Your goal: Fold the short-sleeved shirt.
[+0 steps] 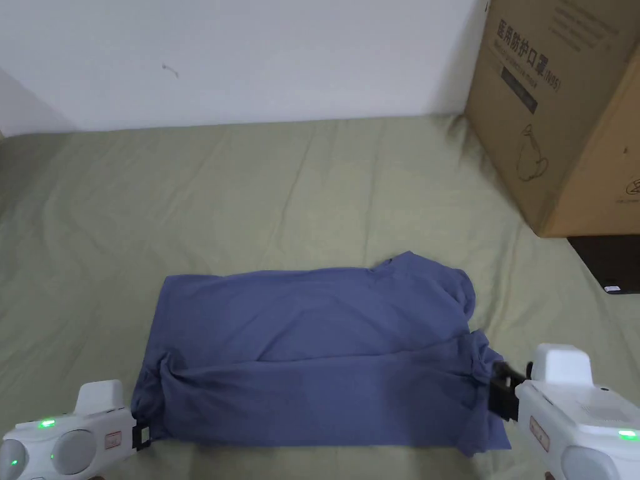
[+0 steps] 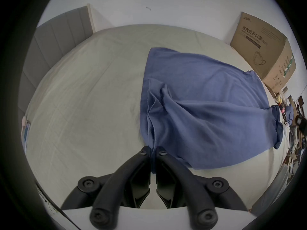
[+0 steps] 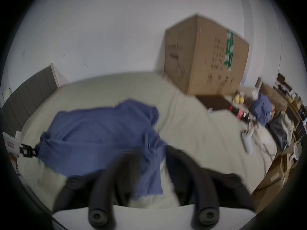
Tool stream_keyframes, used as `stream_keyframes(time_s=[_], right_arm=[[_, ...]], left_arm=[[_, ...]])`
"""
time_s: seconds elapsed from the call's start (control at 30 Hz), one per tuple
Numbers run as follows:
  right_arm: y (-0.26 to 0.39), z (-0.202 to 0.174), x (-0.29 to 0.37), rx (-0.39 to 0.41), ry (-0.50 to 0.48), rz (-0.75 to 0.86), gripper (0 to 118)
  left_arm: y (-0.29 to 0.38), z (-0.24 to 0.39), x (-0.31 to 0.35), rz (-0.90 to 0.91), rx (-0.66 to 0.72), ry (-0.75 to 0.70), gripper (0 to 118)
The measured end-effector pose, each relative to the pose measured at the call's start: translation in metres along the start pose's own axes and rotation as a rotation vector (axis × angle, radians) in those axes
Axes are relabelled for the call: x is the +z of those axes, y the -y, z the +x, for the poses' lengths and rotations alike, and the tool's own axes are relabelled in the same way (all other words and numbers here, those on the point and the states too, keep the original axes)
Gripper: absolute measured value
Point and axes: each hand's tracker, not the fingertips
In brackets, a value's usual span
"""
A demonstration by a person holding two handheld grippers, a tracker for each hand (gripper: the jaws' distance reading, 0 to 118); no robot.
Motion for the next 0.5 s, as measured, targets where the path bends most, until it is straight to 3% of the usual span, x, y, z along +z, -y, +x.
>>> stream_keyframes(time_s=[0.03,0.07,0.23,0.3,0.33,0.37,0.4,0.5], right_arm=[[0.006,0.002,-0.011,-0.008,0.000,-0.061,88],[0.015,0.004,-0.023,-0.026,-0.007,-0.105,96],[0.046,0.006,-0.069,-0.056,-0.024,-0.278,90],[0.052,0.005,-0.078,-0.081,-0.045,-0.276,76],[0.055,0.009,-0.083,-0.103,-0.068,-0.268,46],[0.057,0.010,-0.086,-0.119,-0.099,-0.255,27],[0.057,0.011,-0.087,-0.128,-0.105,-0.267,18],[0.056,0.015,-0.076,-0.158,-0.114,-0.229,9]], left_arm=[[-0.002,-0.001,0.004,0.008,0.004,0.007,3],[-0.004,-0.002,0.007,0.010,0.010,0.015,3],[-0.008,-0.001,0.013,0.026,0.017,0.025,3],[-0.008,0.000,0.013,0.021,0.012,0.026,2],[-0.007,0.000,0.013,0.019,0.010,0.028,3],[-0.007,0.001,0.013,0.017,0.012,0.028,2],[-0.006,0.000,0.012,0.014,0.016,0.028,2],[-0.004,-0.004,0.018,0.029,0.055,0.029,2]])
